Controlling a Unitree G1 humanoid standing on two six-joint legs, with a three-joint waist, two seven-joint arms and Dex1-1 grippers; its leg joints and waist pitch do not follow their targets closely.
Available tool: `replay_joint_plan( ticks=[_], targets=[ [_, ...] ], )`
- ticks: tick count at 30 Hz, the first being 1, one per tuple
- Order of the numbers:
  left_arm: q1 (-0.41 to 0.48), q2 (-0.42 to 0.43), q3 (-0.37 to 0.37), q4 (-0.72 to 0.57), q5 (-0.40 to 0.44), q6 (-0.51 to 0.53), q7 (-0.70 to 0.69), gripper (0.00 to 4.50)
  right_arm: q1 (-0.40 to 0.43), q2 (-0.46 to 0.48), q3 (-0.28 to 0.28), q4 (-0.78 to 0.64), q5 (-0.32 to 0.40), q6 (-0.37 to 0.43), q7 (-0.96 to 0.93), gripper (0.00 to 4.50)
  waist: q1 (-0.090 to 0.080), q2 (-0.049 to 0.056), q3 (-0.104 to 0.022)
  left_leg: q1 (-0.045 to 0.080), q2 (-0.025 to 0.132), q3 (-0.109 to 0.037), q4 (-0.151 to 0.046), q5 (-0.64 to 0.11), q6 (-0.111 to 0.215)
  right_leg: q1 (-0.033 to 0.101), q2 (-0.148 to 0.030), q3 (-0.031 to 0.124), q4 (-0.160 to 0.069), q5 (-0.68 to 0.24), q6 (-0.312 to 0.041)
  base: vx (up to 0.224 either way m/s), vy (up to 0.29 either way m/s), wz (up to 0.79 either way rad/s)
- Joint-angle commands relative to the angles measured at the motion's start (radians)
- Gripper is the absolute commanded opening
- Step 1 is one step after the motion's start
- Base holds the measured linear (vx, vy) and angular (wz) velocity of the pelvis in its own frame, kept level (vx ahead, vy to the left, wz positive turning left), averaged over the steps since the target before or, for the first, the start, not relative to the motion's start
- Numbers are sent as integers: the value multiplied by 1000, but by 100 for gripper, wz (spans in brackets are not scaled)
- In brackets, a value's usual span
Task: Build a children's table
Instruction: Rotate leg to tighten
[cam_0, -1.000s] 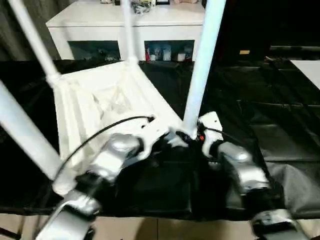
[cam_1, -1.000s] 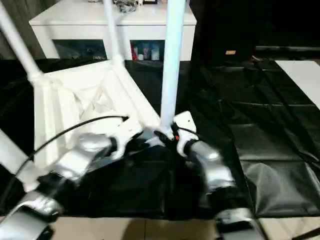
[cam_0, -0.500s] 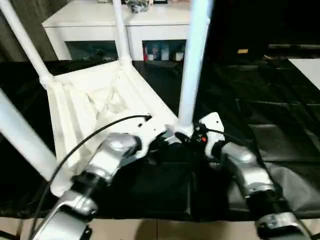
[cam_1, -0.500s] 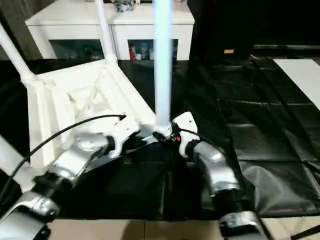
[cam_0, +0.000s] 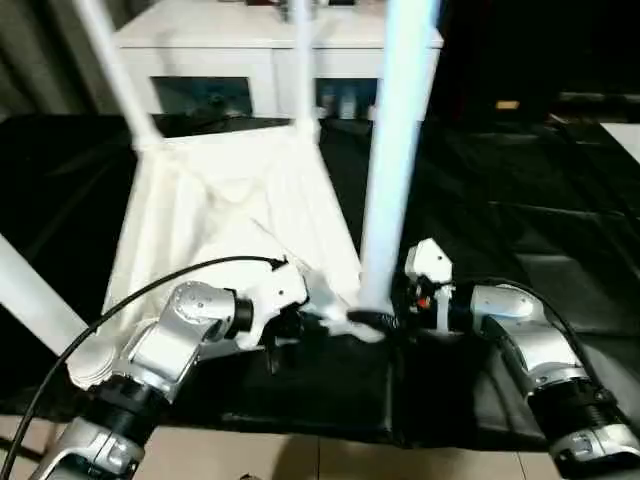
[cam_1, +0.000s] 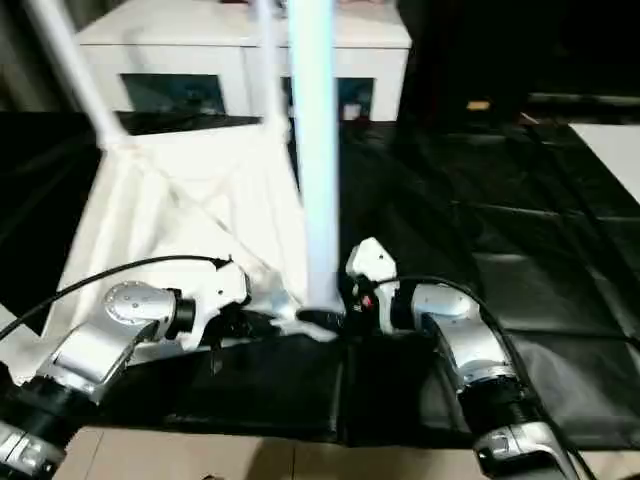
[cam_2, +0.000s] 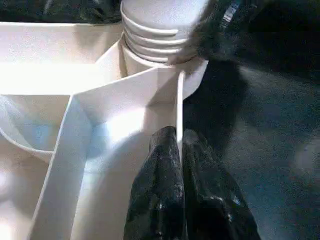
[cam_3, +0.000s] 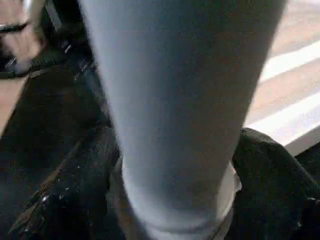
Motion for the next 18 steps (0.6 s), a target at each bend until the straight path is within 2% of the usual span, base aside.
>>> replay_joint_plan(
  ticks=[1, 4, 7, 10, 11, 18],
  targets=[
    [-10, -17, 15, -46, -73, -20, -14, 0, 3, -9, 14, -14, -10, -16, 29, 377, -3, -22, -65, 11, 26, -11, -72, -259, 57, 47, -36, 28, -75, -295, -216, 0, 0, 0],
    [-13, -15, 19, -40, -66, -23, -11, 0, 3, -16, 19, -7, -19, -21, 39, 377, -1, -24, -67, 9, 26, -11, -70, -240, 59, 47, -37, 28, -73, -287, -211, 0, 0, 0],
    [-13, -15, 24, -43, -59, -17, -13, 0, -1, -17, 16, 1, -16, -20, 33, 342, 1, -24, -68, 8, 25, -11, -68, -220, 66, 48, -36, 27, -70, -260, -217, 0, 0, 0],
    [-12, -16, 25, -44, -58, -16, -12, 0, -2, -15, 15, 1, -10, -19, 30, 332, 1, -23, -68, 9, 25, -10, -68, -222, 68, 48, -35, 27, -71, -262, -220, 0, 0, 0],
    [-11, -16, 26, -44, -58, -16, -13, 0, -1, -14, 14, 1, -9, -20, 31, 308, 2, -22, -68, 9, 25, -11, -68, -224, 67, 48, -36, 27, -71, -265, -219, 0, 0, 0],
    [-5, -19, 25, -36, -51, -12, -5, 0, 15, 21, 4, 10, -8, -18, -10, 274, 1, -22, -68, 8, 24, -11, -69, -227, 63, 48, -36, 27, -72, -277, -213, 0, 0, 0]
  ],
)
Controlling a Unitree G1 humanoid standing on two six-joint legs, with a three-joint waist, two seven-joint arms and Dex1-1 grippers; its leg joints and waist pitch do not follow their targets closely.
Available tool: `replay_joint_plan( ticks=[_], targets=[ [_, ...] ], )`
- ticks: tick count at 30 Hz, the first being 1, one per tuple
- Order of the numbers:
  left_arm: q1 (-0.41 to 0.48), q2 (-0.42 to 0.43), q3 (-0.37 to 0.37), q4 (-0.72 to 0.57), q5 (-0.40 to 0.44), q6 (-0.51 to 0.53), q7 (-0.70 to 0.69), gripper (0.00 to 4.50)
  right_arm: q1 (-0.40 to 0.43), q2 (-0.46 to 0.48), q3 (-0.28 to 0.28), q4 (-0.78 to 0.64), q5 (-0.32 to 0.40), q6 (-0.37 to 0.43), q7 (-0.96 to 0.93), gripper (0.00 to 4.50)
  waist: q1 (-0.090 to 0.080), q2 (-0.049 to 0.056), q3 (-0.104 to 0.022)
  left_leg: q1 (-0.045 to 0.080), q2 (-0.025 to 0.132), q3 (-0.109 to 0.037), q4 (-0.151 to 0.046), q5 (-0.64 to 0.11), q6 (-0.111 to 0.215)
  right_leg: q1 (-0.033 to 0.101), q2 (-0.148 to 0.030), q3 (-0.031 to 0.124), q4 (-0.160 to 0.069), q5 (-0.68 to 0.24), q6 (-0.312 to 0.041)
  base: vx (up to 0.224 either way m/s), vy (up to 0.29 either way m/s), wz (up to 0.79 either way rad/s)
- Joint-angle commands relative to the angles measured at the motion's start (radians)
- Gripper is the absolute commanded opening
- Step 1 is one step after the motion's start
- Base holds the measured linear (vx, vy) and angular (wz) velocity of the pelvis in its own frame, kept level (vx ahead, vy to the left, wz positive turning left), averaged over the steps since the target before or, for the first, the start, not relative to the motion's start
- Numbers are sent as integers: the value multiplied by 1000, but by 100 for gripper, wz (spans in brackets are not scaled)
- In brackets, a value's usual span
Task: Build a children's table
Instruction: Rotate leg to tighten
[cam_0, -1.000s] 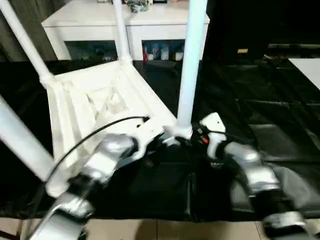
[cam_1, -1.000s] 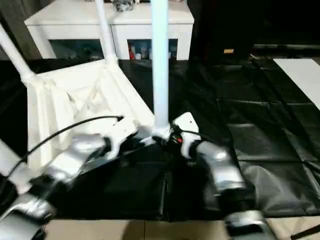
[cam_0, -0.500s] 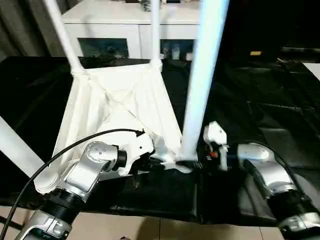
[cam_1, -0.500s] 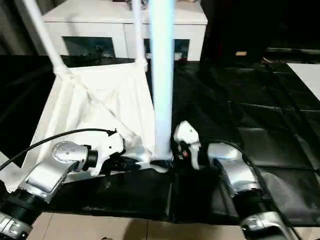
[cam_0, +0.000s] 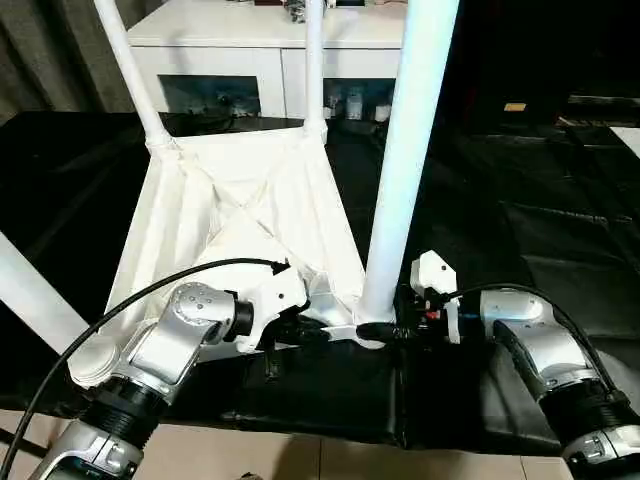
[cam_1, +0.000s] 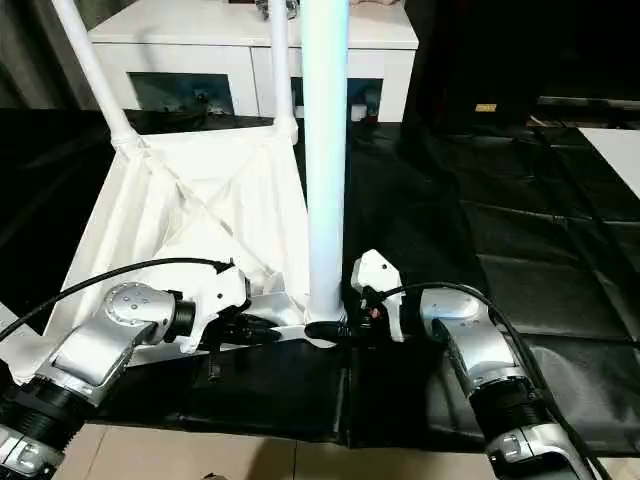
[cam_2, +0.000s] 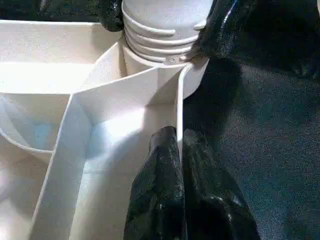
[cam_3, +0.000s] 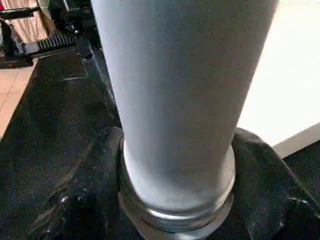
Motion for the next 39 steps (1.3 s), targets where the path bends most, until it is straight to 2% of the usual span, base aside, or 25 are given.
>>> replay_joint_plan(
  ticks=[1, 3, 6, 8, 10, 11, 12, 13, 15, 17, 18, 19, 20, 22, 24, 26, 27, 28, 30, 31, 32, 34, 36, 38, 39],
  targets=[
    [-9, -29, 25, -29, -45, -10, 18, 0, 13, 33, 4, 10, -2, -2, -42, 274, -3, -21, -68, 9, 24, -11, -69, -231, 60, 48, -36, 27, -73, -281, -213, 0, 0, 0],
    [-12, -39, 27, -17, -37, -5, 40, 0, 15, 46, 1, 16, -9, 0, -73, 272, -6, -22, -67, 8, 23, -12, -71, -238, 53, 48, -35, 27, -74, -290, -210, 0, 0, 0],
    [-38, -84, 42, 43, 4, 9, 157, 0, 10, 94, -14, 45, -46, 10, -215, 271, -17, -25, -62, 11, 20, -12, -74, -273, 34, 45, -36, 27, -84, -365, -186, 0, 0, 0],
    [-79, -144, 63, 125, 53, 26, 317, 0, -1, 153, -42, 60, -73, 48, -376, 271, -25, -26, -60, 12, 17, -13, -76, -282, 17, 42, -33, 27, -90, -406, -164, 0, 0, 0],
    [-96, -169, 76, 158, 61, 31, 375, 0, -6, 180, -58, 66, -83, 68, -454, 271, -29, -28, -61, 10, 15, -15, -76, -285, 15, 45, -36, 26, -92, -433, -150, 0, 0, 0],
    [-122, -205, 93, 203, 73, 42, 463, 0, -13, 215, -78, 74, -102, 97, -563, 271, -27, -30, -62, 12, 14, -15, -75, -286, 17, 43, -37, 26, -94, -443, -145, 0, 0, 0],
    [-122, -205, 93, 203, 73, 42, 463, 0, -13, 215, -78, 74, -102, 97, -563, 271, -30, -28, -60, 14, 12, -15, -75, -296, 14, 39, -35, 25, -99, -473, -133, 0, 0, 0],
    [-159, -251, 108, 270, 90, 53, 569, 0, -21, 269, -114, 87, -131, 138, -748, 271, -31, -30, -61, 11, 11, -16, -76, -282, 11, 41, -36, 25, -100, -482, -122, 0, 0, 0],
    [-172, -267, 113, 293, 97, 51, 602, 0, -23, 290, -124, 90, -138, 141, -798, 271, -30, -25, -63, 11, 10, -19, -77, -282, 9, 42, -36, 24, -99, -480, -115, 0, 0, 0],
    [-185, -279, 108, 319, 110, 42, 613, 0, -17, 314, -97, 81, -164, 117, -809, 271, -28, -26, -64, 12, 11, -18, -76, -282, 14, 38, -36, 25, -101, -456, -115, 0, 0, 0],
    [-189, -280, 101, 328, 115, 27, 608, 0, -13, 317, -69, 73, -179, 106, -788, 271, -28, -27, -66, 7, 11, -19, -77, -274, 22, 43, -36, 25, -97, -423, -122, 0, 0, 0],
    [-188, -276, 94, 326, 116, 24, 592, 0, -5, 319, -58, 56, -171, 88, -754, 271, -26, -19, -66, 6, 12, -19, -77, -271, 29, 43, -36, 26, -94, -393, -129, 0, 0, 0],
    [-189, -275, 93, 327, 117, 23, 589, 0, -3, 319, -56, 52, -169, 85, -749, 271, -27, -21, -66, 8, 13, -17, -76, -272, 33, 42, -35, 26, -96, -382, -134, 0, 0, 0],
    [-172, -255, 79, 297, 106, 10, 519, 0, 9, 305, -66, 17, -121, 60, -670, 326, -25, -24, -68, 5, 12, -16, -75, -260, 48, 47, -37, 27, -92, -353, -145, 0, 0, 0],
    [-150, -227, 61, 258, 95, -4, 448, 0, 5, 282, -81, 8, -80, 62, -600, 343, -23, -23, -70, 3, 13, -15, -73, -247, 60, 50, -37, 27, -88, -327, -156, 0, 0, 0],
    [-120, -194, 49, 204, 67, 17, 369, 0, -4, 237, -89, -3, -41, 88, -508, 376, -28, -23, -70, -7, 14, -19, -74, -232, 72, 60, -39, 24, -81, -301, -167, 0, 0, 0],
    [-110, -180, 42, 184, 57, 8, 333, 0, -4, 215, -84, -11, -26, 98, -459, 376, -28, -22, -68, -5, 15, -18, -75, -237, 72, 54, -38, 22, -87, -327, -166, 0, 0, 0],
    [-99, -167, 39, 164, 47, 14, 305, 0, -2, 190, -74, -18, -22, 94, -411, 384, -27, -23, -71, 0, 16, -18, -70, -231, 71, 55, -40, 24, -84, -319, -175, 0, 0, 0],
    [-83, -144, 32, 132, 31, 19, 255, 0, 3, 146, -59, -30, -20, 79, -333, 384, -28, -22, -68, -1, 19, -16, -71, -227, 77, 52, -37, 25, -82, -296, -190, 0, 0, 0],
    [-57, -112, 24, 83, -2, 30, 178, 0, 11, 101, -54, -49, 1, 76, -242, 384, -26, -23, -68, 0, 19, -17, -72, -227, 72, 54, -38, 23, -82, -306, -191, 0, 0, 0],
    [-57, -112, 24, 83, -2, 30, 178, 0, 11, 101, -54, -49, 1, 76, -242, 384, -27, -21, -69, 1, 21, -17, -71, -230, 74, 54, -39, 25, -79, -299, -195, 0, 0, 0],
    [-18, -58, 15, 2, -60, 23, 50, 0, 19, 40, -49, -63, 22, 75, -131, 384, -27, -21, -69, 3, 23, -16, -71, -218, 83, 51, -35, 25, -74, -252, -218, 0, 0, 0],
    [-3, -35, 17, -34, -80, 42, 20, 0, 20, 13, -41, -61, 24, 67, -72, 384, -24, -22, -70, 3, 25, -15, -70, -209, 90, 52, -35, 25, -69, -215, -236, 0, 0, 0],
    [0, -26, 22, -42, -83, 48, 16, 0, 21, -5, -27, -63, 26, 77, -33, 384, -20, -20, -70, 11, 27, -10, -68, -210, 95, 46, -33, 26, -69, -202, -250, 0, 0, 0],
    [-1, -25, 23, -41, -83, 48, 17, 0, 23, -13, -17, -64, 24, 74, -20, 384, -18, -22, -68, 11, 26, -8, -68, -214, 95, 46, -33, 27, -70, -210, -253, 0, 0, 0]
  ],
)
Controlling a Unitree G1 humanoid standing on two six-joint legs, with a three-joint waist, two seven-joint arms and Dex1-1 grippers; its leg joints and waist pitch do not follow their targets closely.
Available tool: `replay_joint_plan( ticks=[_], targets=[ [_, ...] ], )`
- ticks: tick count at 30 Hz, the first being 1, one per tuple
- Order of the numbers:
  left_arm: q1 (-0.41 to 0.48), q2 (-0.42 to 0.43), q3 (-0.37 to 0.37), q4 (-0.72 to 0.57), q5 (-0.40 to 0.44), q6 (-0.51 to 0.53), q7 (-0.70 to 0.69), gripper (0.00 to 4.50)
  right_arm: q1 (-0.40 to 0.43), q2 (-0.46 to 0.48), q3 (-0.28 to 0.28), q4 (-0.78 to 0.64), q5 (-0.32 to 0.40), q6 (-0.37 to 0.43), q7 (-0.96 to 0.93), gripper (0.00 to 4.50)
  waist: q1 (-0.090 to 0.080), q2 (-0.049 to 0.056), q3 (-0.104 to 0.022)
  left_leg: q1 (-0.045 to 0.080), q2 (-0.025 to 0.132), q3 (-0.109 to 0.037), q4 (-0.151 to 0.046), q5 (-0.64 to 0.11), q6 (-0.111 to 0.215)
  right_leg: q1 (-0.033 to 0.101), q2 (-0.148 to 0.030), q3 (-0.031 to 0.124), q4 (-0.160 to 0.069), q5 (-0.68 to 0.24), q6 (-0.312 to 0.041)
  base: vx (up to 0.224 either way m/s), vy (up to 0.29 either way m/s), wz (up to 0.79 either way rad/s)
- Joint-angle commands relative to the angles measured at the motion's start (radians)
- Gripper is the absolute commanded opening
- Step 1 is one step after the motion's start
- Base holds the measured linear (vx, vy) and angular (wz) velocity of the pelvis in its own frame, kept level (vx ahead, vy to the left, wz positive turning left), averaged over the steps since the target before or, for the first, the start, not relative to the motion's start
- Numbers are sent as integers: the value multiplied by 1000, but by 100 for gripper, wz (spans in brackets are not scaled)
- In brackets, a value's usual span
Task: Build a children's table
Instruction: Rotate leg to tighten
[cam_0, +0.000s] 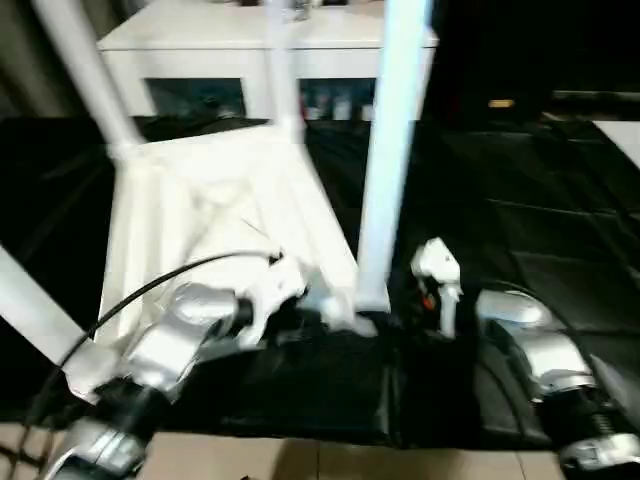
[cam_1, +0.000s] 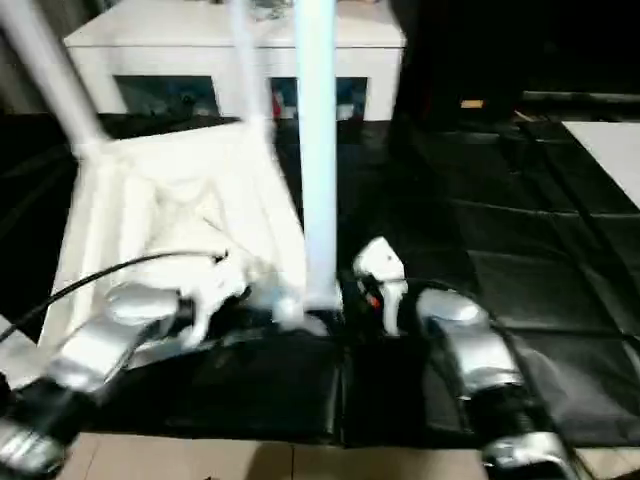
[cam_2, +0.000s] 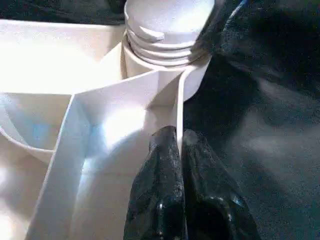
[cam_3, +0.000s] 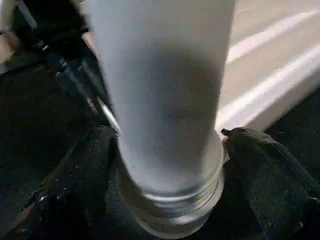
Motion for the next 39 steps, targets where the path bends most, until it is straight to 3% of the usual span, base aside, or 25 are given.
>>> replay_joint_plan(
  ticks=[1, 7, 23, 31, 32, 34, 38, 39],
  targets=[
    [-6, -9, 10, -37, -59, 0, -18, 0, 3, -20, 25, -22, 1, -15, 47, 384, 1, -25, -65, 10, 28, -7, -66, -219, 89, 48, -34, 27, -68, -227, -248, 0, 0, 0],
    [-10, -5, 21, -31, -52, -2, -11, 0, 13, -29, 49, -21, -5, -18, 83, 384, 3, -28, -65, 10, 26, -9, -67, -228, 70, 48, -37, 28, -72, -276, -221, 0, 0, 0],
    [-8, -18, 25, -21, -42, 3, 1, 0, -1, 2, 17, 24, 5, -31, 40, 274, 12, -28, -67, 9, 26, -8, -63, -196, 78, 49, -35, 27, -66, -240, -229, 0, 0, 0],
    [-89, -123, 59, 146, 54, 0, 271, 0, -38, 130, -57, 129, -45, -11, -303, 268, -14, -30, -61, 12, 18, -12, -69, -269, 27, 45, -34, 25, -87, -387, -173, 0, 0, 0],
    [-117, -160, 69, 194, 73, 12, 356, 0, -41, 165, -71, 135, -66, 10, -412, 268, -14, -25, -61, 13, 18, -13, -70, -279, 24, 43, -35, 26, -89, -405, -166, 0, 0, 0],
    [-145, -199, 75, 247, 95, 26, 449, 0, -46, 207, -88, 144, -96, 33, -547, 268, -16, -30, -62, 10, 15, -14, -71, -271, 15, 46, -34, 25, -89, -411, -154, 0, 0, 0],
    [-178, -245, 58, 319, 136, 15, 541, 0, -43, 284, -93, 135, -147, 38, -725, 267, -17, -23, -63, 10, 14, -16, -72, -274, 17, 39, -34, 26, -94, -413, -141, 0, 0, 0],
    [-187, -255, 53, 338, 148, 5, 556, 0, -38, 303, -81, 125, -165, 29, -752, 267, -15, -26, -65, 10, 13, -17, -73, -271, 15, 42, -33, 24, -93, -396, -141, 0, 0, 0]
  ],
)
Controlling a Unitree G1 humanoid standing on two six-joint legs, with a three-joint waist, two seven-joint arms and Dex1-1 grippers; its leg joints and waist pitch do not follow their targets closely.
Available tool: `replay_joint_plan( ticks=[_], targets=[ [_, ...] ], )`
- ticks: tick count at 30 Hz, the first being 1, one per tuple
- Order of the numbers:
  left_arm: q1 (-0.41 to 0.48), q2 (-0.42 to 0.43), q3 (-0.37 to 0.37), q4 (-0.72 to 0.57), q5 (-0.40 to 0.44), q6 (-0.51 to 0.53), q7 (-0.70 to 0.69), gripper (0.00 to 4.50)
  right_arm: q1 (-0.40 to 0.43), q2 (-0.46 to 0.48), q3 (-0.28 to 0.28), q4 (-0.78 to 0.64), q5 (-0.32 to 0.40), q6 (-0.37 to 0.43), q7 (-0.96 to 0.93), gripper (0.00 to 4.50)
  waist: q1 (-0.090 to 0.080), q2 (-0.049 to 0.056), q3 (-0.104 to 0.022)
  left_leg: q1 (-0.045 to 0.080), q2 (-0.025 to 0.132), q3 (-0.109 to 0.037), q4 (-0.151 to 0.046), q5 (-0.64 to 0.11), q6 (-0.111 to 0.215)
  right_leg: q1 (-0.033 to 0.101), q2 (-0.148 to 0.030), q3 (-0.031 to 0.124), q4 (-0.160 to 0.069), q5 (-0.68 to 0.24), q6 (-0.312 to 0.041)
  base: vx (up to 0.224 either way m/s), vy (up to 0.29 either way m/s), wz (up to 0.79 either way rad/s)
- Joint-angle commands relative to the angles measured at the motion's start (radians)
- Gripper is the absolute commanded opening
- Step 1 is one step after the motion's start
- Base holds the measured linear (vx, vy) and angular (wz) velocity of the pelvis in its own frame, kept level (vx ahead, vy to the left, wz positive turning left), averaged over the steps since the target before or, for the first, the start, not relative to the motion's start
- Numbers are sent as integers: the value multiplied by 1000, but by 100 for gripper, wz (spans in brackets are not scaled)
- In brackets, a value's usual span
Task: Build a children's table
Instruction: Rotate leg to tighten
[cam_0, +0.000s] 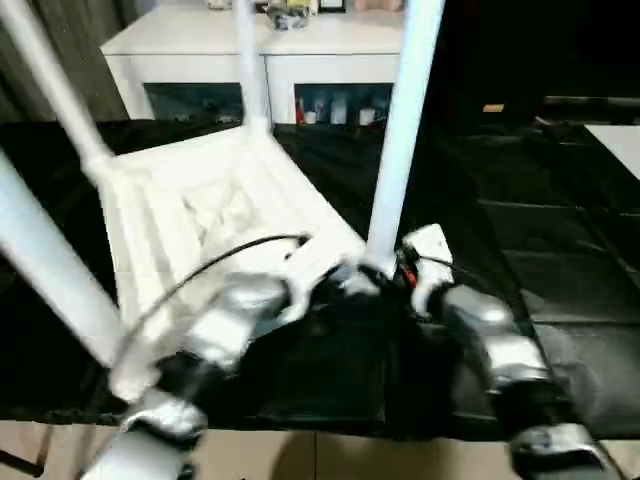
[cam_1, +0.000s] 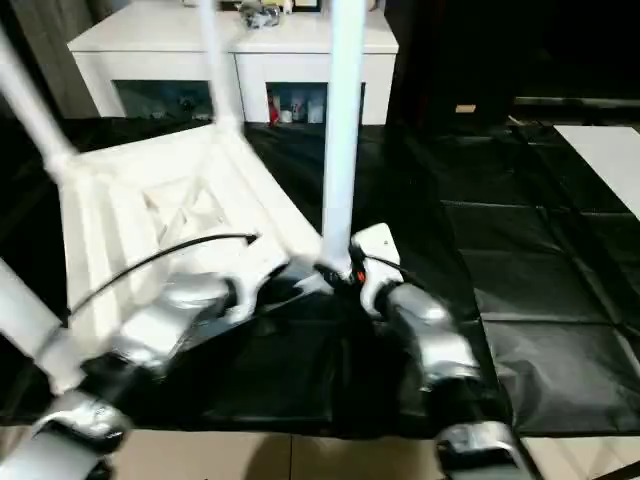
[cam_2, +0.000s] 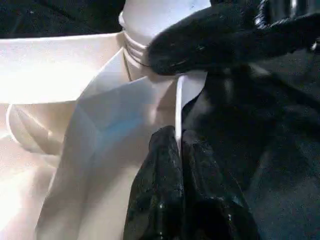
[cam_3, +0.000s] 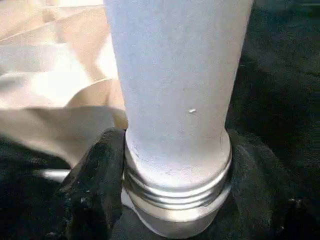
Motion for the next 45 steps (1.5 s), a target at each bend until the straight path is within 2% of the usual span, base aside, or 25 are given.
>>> replay_joint_plan(
  ticks=[1, 2, 3, 4, 7, 8, 12, 14, 16, 17, 18, 19, 21, 24, 33, 40, 45],
  targets=[
    [-6, -8, 33, 60, 18, -27, 111, 0, 25, 27, 56, -11, -50, 2, -21, 267, 2, -23, -63, 4, 15, -15, -76, -268, 19, 42, -33, 22, -93, -376, -148, 0, 0, 0],
    [-6, -8, 32, 60, 18, -30, 106, 0, 27, 28, 65, -13, -52, -3, -13, 267, 2, -21, -63, 4, 16, -15, -76, -271, 21, 42, -33, 22, -92, -371, -150, 0, 0, 0],
    [-5, -8, 31, 59, 17, -34, 101, 0, 30, 29, 75, -17, -55, -10, -1, 267, 3, -23, -63, 3, 15, -15, -75, -277, 28, 43, -33, 22, -93, -370, -151, 0, 0, 0],
    [-2, -4, 25, 50, 13, -57, 73, 0, 38, 31, 88, -31, -51, -43, 27, 267, 4, -22, -62, 3, 16, -15, -76, -284, 32, 42, -35, 22, -94, -379, -151, 0, 0, 0],
    [7, 11, 17, 27, 5, -82, 32, 0, 45, 32, 71, -51, -4, -54, 81, 267, 5, -22, -62, 4, 17, -14, -77, -289, 39, 41, -35, 23, -96, -387, -146, 0, 0, 0],
    [16, 21, 15, 9, -7, -86, 1, 0, 46, 23, 65, -59, 11, -63, 108, 323, 6, -23, -63, 3, 17, -14, -76, -284, 41, 41, -35, 23, -96, -384, -146, 0, 0, 0],
    [70, 85, -11, -99, -60, -132, -183, 0, 42, -44, 73, -79, 58, -50, 266, 343, 6, -20, -64, -3, 20, -15, -77, -265, 56, 47, -36, 22, -88, -339, -168, 0, 0, 0],
    [105, 121, -20, -171, -104, -140, -285, 0, 45, -92, 88, -102, 87, -25, 381, 365, 5, -18, -66, -2, 24, -16, -76, -256, 60, 50, -37, 22, -82, -304, -187, 0, 0, 0],
    [127, 147, -23, -221, -129, -128, -335, 0, 56, -150, 118, -128, 94, -27, 490, 372, 8, -15, -65, 4, 28, -12, -74, -258, 63, 43, -35, 24, -81, -279, -205, 0, 0, 0],
    [134, 158, -18, -237, -138, -124, -346, 0, 68, -194, 140, -146, 98, -33, 567, 385, 11, -15, -66, 5, 29, -12, -74, -248, 66, 45, -33, 24, -77, -255, -215, 0, 0, 0],
    [134, 159, -17, -238, -139, -124, -346, 0, 69, -199, 142, -148, 99, -34, 574, 385, 15, -15, -65, 10, 30, -8, -72, -247, 69, 40, -31, 25, -77, -236, -225, 0, 0, 0],
    [139, 173, -15, -249, -147, -115, -364, 0, 78, -234, 153, -159, 106, -41, 636, 385, 21, -15, -66, 10, 31, -7, -71, -241, 72, 42, -32, 26, -73, -216, -233, 0, 0, 0],
    [145, 187, -11, -263, -160, -104, -389, 0, 86, -266, 157, -169, 118, -40, 698, 385, 23, -16, -66, 4, 31, -9, -72, -231, 77, 48, -33, 25, -69, -203, -236, 0, 0, 0],
    [163, 216, -6, -303, -195, -68, -447, 0, 91, -303, 163, -183, 135, -32, 785, 385, 32, -17, -66, 6, 32, -6, -69, -227, 82, 45, -34, 26, -69, -206, -241, 0, 0, 0],
    [178, 232, 8, -326, -200, -50, -473, 0, 83, -316, 183, -160, 129, -42, 817, 385, 32, -20, -65, 5, 30, -7, -71, -231, 64, 45, -36, 26, -74, -262, -220, 0, 0, 0],
    [183, 242, 11, -331, -197, -44, -476, 0, 72, -310, 183, -128, 113, -54, 808, 312, 32, -18, -67, 3, 29, -7, -68, -209, 70, 47, -35, 24, -69, -219, -236, 0, 0, 0],
    [185, 245, 11, -333, -194, -43, -476, 0, 72, -312, 185, -125, 106, -63, 804, 287, 32, -19, -67, 4, 29, -7, -68, -211, 71, 48, -34, 24, -68, -217, -236, 0, 0, 0]
  ],
)
